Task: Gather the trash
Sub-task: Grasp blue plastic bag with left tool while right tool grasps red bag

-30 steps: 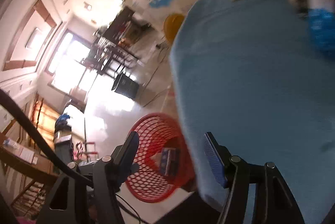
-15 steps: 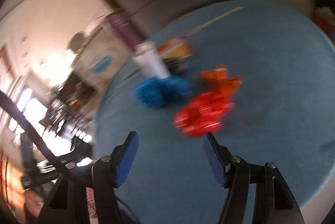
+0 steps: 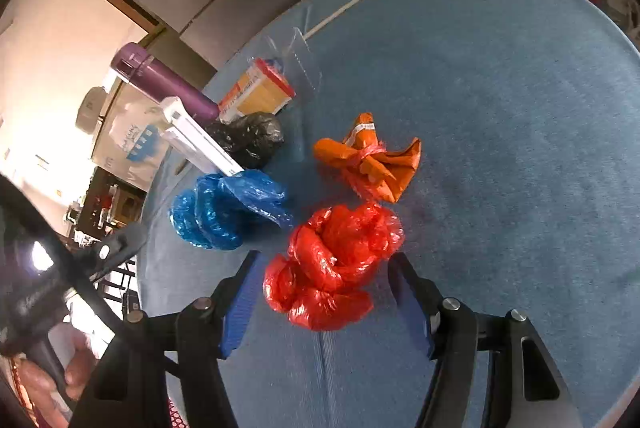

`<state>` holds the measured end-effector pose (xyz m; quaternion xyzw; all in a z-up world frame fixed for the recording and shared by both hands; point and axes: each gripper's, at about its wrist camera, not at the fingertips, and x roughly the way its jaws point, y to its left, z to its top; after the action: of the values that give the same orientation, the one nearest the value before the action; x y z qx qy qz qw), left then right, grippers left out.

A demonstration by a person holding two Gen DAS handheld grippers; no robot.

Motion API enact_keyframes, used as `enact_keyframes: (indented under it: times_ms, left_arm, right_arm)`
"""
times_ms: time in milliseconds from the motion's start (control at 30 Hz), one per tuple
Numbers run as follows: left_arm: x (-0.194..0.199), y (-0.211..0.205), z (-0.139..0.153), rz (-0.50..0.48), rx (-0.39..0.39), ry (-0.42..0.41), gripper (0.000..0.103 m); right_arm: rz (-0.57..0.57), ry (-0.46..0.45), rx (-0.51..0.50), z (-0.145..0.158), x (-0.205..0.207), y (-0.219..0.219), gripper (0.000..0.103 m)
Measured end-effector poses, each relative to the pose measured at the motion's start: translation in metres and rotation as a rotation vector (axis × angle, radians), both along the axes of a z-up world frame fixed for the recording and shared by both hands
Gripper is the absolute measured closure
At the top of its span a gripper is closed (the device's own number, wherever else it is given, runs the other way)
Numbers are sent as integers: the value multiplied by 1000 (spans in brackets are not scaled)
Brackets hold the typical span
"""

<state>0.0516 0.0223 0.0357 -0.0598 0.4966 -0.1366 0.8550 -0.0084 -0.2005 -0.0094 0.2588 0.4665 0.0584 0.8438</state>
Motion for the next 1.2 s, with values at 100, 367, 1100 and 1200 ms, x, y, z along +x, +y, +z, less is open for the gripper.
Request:
enact_keyframes:
  times_ms: [100,367,1100,1200]
  left_arm:
    - [18,-12,-14,-12,-11,34,36]
    - [31,-30,-40,-38,-43,80,45]
    - [-110,21,47,76,144,-186,52]
    - [-131,34,60,101,202,-247,52]
  right_arm:
    - [-6,6,11,-9,4,0,38]
    - [34,-38,23,-10,5,0,52]
    - [53,-185,35,42,-67,-4,54]
    - [87,-220,27,53,-76,11,54]
